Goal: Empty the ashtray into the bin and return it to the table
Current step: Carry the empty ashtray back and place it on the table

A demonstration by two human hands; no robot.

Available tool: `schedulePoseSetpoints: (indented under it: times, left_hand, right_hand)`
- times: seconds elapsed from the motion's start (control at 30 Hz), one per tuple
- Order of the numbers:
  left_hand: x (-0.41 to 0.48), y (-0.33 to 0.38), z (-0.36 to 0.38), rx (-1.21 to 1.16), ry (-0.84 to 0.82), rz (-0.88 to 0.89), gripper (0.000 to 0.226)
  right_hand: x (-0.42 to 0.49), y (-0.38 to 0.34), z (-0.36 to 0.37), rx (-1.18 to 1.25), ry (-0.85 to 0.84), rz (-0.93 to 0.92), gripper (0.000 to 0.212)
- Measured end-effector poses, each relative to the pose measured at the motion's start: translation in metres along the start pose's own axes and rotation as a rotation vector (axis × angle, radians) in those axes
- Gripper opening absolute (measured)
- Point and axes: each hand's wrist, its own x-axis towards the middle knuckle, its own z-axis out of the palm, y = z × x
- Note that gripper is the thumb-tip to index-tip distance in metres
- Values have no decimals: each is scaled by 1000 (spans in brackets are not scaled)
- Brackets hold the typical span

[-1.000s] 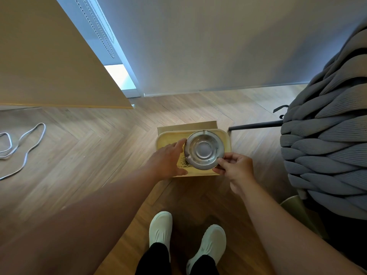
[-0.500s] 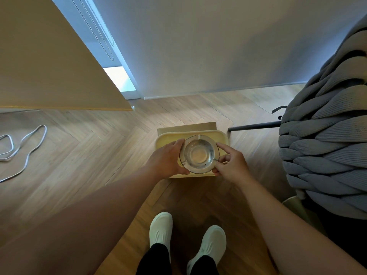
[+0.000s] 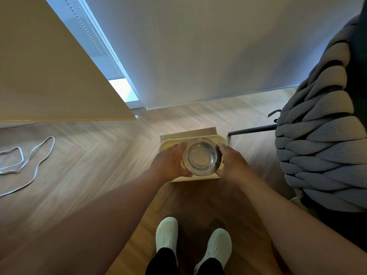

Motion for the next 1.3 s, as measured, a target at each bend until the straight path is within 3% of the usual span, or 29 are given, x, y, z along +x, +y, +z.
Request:
schedulePoseSetpoints:
  times: [0.53,1.3]
  left_hand:
    - [-58,48,-84,38,1,13,97]
    - [-207,157,-215,81,64,54,95]
  right_hand:
    - [-53,-69,-75,3,-32,-26,78]
    - [-208,-177,-203,-13,109,-113,49]
